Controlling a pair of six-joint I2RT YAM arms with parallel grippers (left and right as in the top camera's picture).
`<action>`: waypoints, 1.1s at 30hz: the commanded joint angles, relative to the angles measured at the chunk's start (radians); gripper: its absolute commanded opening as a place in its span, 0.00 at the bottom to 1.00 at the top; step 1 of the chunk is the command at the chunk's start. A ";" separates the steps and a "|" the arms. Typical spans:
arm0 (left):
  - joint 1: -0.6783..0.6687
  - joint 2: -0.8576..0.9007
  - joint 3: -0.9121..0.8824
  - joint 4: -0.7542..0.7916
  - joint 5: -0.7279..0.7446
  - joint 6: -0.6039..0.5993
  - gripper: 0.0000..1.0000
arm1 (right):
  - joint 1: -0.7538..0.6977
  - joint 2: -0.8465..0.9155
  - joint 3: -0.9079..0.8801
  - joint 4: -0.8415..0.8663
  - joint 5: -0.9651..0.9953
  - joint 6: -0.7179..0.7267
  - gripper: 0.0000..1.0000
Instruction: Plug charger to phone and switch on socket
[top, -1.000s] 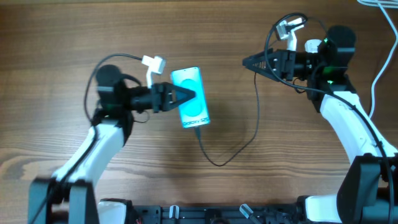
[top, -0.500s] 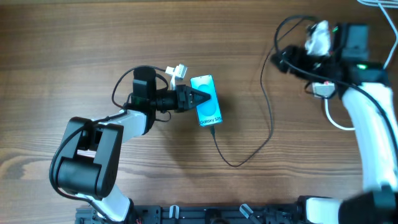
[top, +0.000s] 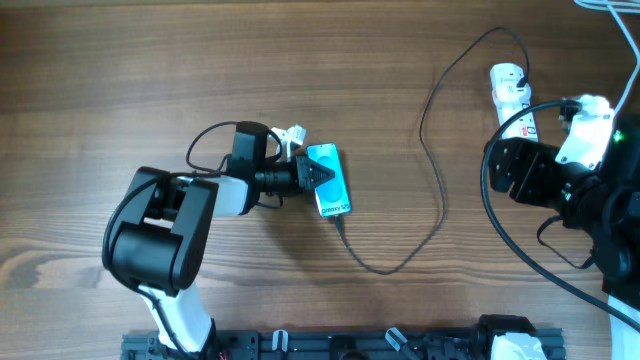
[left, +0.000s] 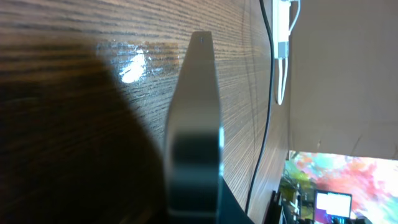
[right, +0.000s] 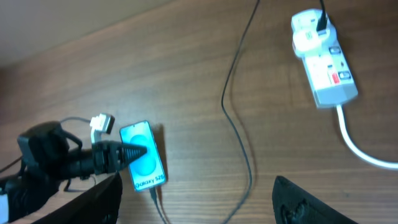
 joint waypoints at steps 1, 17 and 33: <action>-0.005 0.066 0.002 -0.003 -0.027 0.066 0.07 | -0.004 -0.003 0.003 -0.025 0.018 -0.010 0.77; -0.006 0.163 0.002 -0.042 -0.066 0.085 0.29 | -0.004 -0.003 0.003 -0.072 0.018 -0.018 0.79; -0.011 0.163 0.002 -0.268 -0.329 -0.011 0.23 | -0.004 0.001 -0.003 -0.073 0.019 -0.018 0.84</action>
